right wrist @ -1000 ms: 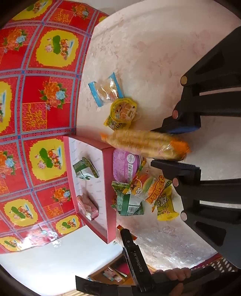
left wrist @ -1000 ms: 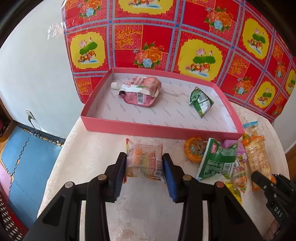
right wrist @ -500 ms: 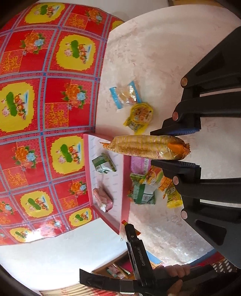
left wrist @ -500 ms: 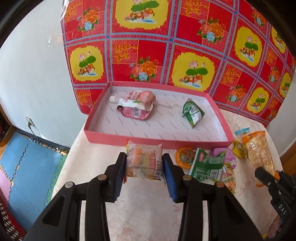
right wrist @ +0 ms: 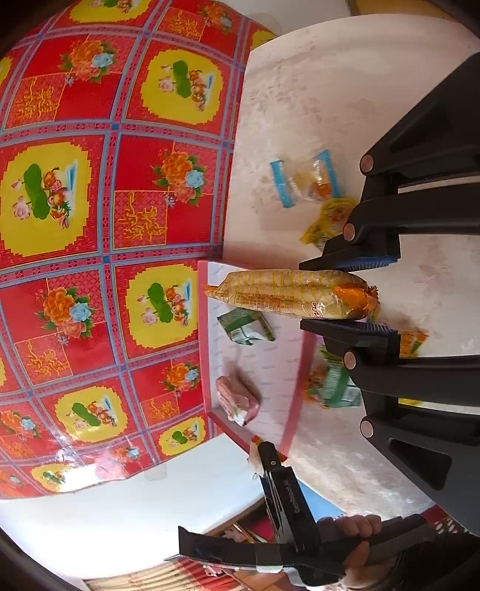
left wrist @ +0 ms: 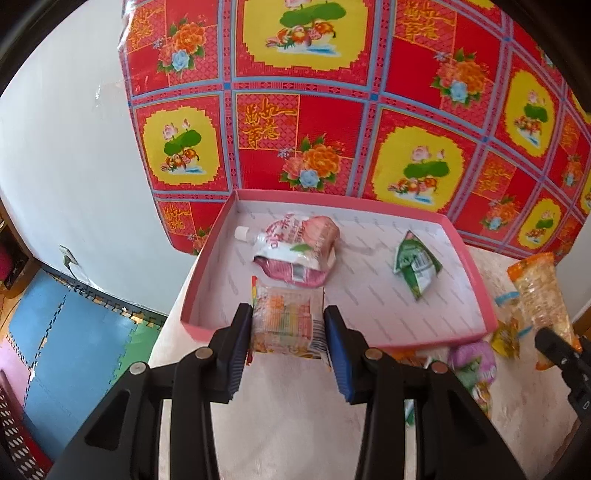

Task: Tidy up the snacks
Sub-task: 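Carry both packets into the pink box and open both grippers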

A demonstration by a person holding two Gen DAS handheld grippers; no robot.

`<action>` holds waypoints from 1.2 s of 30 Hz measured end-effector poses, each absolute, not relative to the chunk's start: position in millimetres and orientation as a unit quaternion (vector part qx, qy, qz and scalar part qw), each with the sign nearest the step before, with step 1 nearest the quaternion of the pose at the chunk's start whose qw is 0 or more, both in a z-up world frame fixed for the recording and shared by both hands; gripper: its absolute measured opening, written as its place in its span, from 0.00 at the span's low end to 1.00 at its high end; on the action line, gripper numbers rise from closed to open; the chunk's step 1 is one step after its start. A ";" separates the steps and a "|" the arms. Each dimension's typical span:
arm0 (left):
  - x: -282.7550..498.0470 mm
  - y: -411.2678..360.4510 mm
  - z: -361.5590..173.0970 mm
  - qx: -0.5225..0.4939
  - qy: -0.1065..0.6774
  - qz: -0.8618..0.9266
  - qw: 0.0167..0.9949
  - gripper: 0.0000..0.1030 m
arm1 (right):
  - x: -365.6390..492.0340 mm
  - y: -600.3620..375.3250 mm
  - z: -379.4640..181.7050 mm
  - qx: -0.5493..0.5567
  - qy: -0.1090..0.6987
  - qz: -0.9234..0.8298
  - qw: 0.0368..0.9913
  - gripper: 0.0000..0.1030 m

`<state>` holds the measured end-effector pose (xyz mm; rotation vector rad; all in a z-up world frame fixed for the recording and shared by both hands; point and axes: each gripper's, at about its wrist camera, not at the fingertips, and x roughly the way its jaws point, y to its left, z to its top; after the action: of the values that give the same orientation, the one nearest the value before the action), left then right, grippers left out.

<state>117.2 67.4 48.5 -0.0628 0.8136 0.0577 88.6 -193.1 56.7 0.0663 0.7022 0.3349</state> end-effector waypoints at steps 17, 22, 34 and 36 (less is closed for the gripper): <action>165.5 79.8 10.0 -0.033 0.421 0.038 0.906 0.41 | 137.0 -172.6 56.3 0.025 0.362 0.166 0.917 0.23; 172.1 78.3 3.8 -0.020 0.419 0.047 0.906 0.42 | 154.7 -166.2 54.5 0.019 0.366 0.166 0.915 0.23; 175.4 75.9 1.4 -0.012 0.423 0.053 0.904 0.48 | 191.4 -143.4 45.8 0.000 0.380 0.162 0.911 0.23; 175.6 75.9 1.3 -0.012 0.424 0.053 0.904 0.48 | 198.7 -140.2 41.9 -0.004 0.384 0.160 0.909 0.23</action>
<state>175.6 75.9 1.3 -0.0252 0.8752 0.1088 198.7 -140.2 41.9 -0.0076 0.7921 0.3308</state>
